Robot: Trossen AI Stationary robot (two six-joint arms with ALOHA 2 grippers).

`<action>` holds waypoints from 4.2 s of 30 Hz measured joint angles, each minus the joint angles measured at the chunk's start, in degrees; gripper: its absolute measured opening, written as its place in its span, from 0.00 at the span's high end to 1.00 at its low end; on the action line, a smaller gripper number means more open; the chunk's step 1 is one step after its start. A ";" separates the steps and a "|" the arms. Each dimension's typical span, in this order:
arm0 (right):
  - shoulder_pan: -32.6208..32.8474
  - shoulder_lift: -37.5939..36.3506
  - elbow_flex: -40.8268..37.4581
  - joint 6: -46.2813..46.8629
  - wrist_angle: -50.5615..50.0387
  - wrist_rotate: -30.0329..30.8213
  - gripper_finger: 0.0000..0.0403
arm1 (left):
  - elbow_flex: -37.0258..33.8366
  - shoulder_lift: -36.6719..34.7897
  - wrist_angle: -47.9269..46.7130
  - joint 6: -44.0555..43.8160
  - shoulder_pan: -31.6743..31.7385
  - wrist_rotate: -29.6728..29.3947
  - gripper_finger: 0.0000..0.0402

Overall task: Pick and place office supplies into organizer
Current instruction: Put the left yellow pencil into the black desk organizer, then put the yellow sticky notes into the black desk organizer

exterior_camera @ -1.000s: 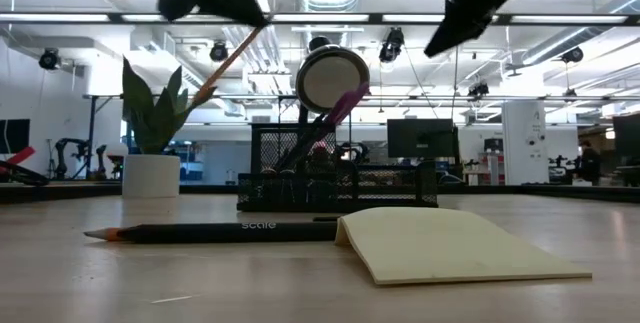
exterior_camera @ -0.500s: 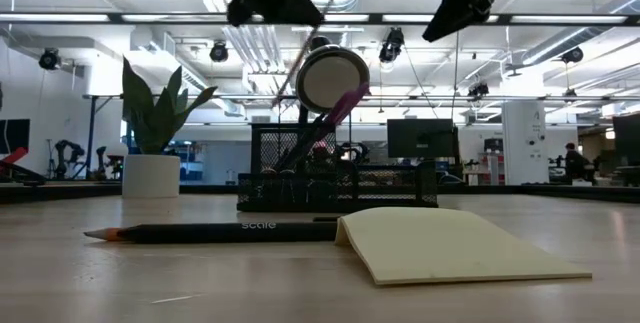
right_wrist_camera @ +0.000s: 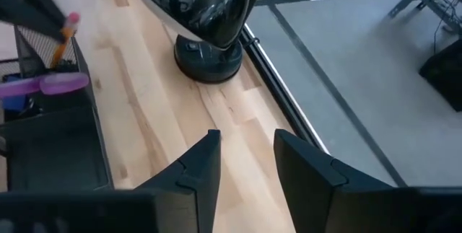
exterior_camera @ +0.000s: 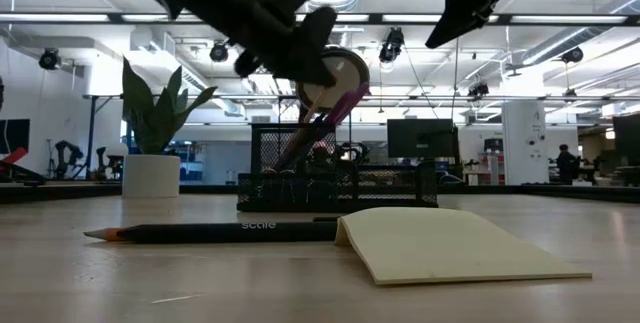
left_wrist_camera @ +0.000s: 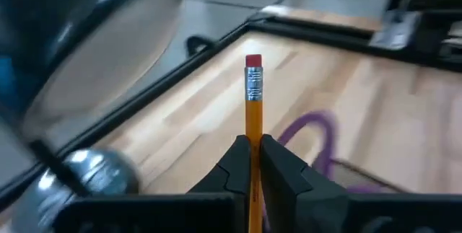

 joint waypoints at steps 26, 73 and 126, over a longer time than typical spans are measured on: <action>-0.34 0.09 -1.05 -3.99 -10.01 -3.83 0.70 | -2.08 -6.03 -15.75 -26.18 -16.03 19.26 0.74; 38.57 35.30 -7.44 30.71 25.86 -21.70 0.55 | 11.34 20.96 -6.14 -37.58 -29.72 22.85 0.74; 38.49 45.70 -1.65 22.05 28.65 -21.05 0.84 | 14.34 25.11 -9.01 -35.89 -25.59 14.66 0.74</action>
